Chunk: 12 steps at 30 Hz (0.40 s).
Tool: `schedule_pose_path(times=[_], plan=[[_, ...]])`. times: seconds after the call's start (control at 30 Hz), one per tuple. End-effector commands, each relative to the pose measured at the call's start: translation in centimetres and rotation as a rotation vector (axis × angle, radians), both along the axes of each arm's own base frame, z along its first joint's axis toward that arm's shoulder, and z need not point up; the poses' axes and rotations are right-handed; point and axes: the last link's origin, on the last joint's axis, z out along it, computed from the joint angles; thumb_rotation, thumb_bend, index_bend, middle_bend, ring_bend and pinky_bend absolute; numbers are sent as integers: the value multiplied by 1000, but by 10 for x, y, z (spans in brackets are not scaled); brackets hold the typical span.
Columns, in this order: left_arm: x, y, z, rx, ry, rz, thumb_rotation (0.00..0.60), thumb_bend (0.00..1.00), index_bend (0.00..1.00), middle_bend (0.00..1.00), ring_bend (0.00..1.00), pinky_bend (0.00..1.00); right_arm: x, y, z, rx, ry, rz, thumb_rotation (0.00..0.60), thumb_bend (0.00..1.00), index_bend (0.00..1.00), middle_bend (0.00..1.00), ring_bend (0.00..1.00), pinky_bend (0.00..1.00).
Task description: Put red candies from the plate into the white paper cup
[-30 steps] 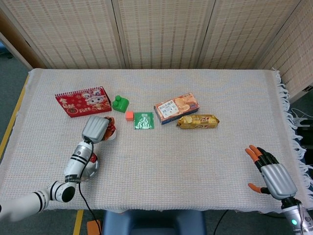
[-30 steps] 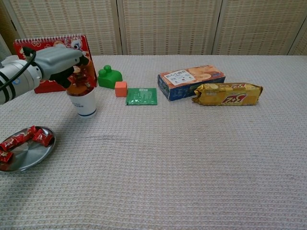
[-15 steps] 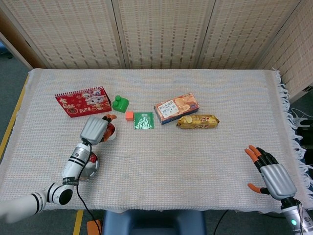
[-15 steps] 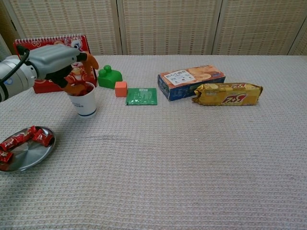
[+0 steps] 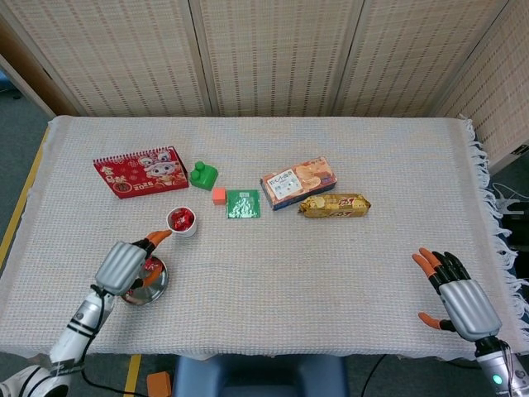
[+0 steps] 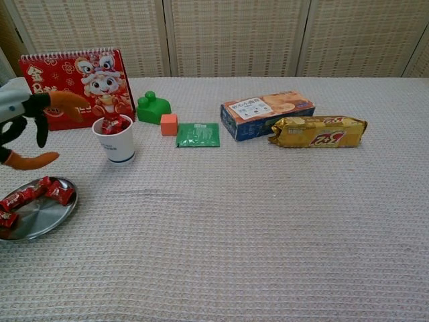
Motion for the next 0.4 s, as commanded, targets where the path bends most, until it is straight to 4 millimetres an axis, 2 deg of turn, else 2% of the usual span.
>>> schedule_pose_path(times=[0.03, 0.1, 0.17, 0.4], plan=[[-43, -80, 39, 69, -57, 45, 600, 383, 60, 74, 52, 201, 2, 3, -3, 5, 5, 10, 600, 61, 0, 0, 0, 0], [-51, -94, 45, 97, -24, 58, 600, 380, 59, 72, 32, 184, 3, 6, -4, 8, 5, 16, 600, 62, 0, 0, 0, 0], [-51, -103, 49, 86, -15, 60, 600, 379, 53, 67, 28, 183, 4, 8, -4, 6, 7, 23, 600, 62, 0, 0, 0, 0], [-50, -103, 55, 119, 47, 82, 600, 381, 0, 6, 13, 184, 2, 15, 2, -21, 9, 25, 600, 61, 0, 0, 0, 0]])
